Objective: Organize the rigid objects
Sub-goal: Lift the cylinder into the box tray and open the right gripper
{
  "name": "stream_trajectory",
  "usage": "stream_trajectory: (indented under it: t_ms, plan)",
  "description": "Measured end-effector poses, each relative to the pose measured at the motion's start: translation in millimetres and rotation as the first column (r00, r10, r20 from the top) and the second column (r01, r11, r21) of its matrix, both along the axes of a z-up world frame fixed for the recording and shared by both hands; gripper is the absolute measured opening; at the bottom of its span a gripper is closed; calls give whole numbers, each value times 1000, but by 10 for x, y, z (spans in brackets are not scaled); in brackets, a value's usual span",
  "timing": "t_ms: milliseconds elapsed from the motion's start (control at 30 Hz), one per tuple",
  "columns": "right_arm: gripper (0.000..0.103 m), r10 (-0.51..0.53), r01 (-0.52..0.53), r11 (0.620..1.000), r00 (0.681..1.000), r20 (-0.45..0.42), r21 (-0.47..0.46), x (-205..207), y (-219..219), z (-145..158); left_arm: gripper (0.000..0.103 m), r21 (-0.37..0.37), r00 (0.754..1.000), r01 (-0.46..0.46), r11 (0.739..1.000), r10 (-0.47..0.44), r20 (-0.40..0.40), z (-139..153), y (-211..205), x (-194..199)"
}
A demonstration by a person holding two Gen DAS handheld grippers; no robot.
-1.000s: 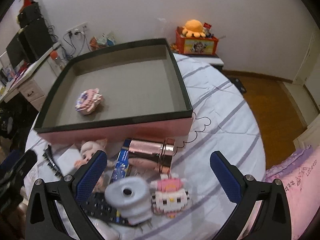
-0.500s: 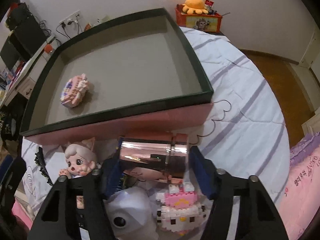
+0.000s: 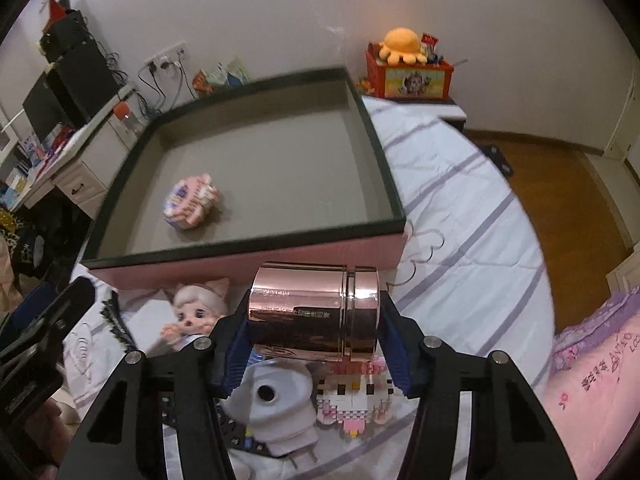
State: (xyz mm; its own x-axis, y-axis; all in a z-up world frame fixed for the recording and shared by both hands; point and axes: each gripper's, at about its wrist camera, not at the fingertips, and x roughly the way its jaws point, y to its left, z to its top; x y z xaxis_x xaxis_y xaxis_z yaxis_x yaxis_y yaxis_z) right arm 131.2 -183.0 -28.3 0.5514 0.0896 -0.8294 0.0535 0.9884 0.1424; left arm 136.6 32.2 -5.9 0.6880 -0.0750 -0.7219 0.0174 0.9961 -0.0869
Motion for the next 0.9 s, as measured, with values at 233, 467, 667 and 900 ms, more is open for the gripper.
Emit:
stream_trajectory:
  t_ms: [233, 467, 667, 900]
  plan:
    - [57, 58, -56, 998, 993, 100, -24, 43, 144, 406, 102, -1, 999, -30, 1000, 30, 45, 215, 79, 191]
    - [58, 113, -106, 993, 983, 144, -55, 474, 327, 486, 102, 16, 996, -67, 998, 66, 53, 244, 169, 485]
    - [58, 118, -111, 990, 990, 83, -82, 951, 356, 150, 102, 23, 996, -94, 995, 95, -4, 24, 231, 728]
    - [58, 121, -122, 986, 993, -18, -112, 1136, 353, -180, 102, 15, 995, -92, 996, 93, -40, -133, 225, 844]
